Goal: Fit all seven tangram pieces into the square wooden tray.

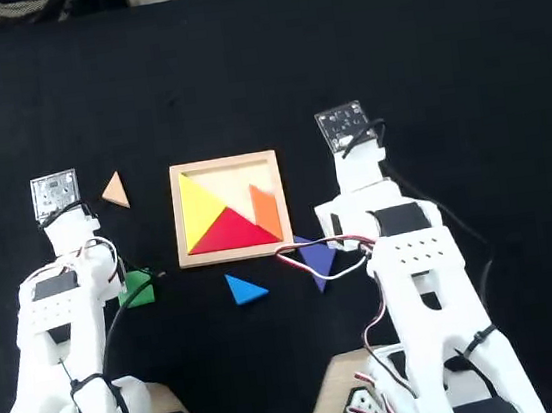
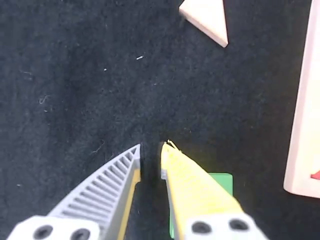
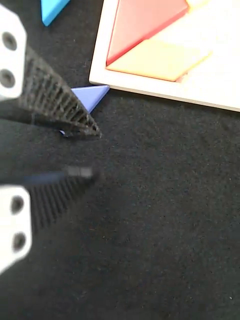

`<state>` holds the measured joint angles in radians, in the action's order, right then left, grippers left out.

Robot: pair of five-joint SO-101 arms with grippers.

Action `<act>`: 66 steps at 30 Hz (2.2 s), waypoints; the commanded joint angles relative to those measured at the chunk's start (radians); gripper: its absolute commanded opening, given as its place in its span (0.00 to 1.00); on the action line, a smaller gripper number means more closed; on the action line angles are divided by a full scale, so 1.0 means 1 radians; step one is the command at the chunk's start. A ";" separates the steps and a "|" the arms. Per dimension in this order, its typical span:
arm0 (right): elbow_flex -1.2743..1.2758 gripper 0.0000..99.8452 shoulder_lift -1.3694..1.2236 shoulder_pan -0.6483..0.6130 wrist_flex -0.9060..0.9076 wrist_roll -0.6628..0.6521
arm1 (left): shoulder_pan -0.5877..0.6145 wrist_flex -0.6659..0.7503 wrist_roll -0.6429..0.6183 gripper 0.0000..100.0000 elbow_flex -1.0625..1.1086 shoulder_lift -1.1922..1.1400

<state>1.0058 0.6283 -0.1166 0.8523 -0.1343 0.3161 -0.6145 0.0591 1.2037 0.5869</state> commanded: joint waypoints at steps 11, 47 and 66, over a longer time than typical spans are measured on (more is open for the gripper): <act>-0.001 0.11 0.025 0.017 -0.044 0.009 | 0.005 0.015 0.003 0.08 -0.039 0.011; 0.056 0.19 0.030 0.009 -0.120 0.003 | 0.005 0.014 0.002 0.08 -0.039 0.011; -0.001 0.19 0.289 -0.071 0.190 -0.115 | -0.027 0.020 0.005 0.08 -0.015 0.011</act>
<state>1.0257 0.7910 -0.1979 1.0288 -0.2340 0.2977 -0.6084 0.0591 1.2037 0.5869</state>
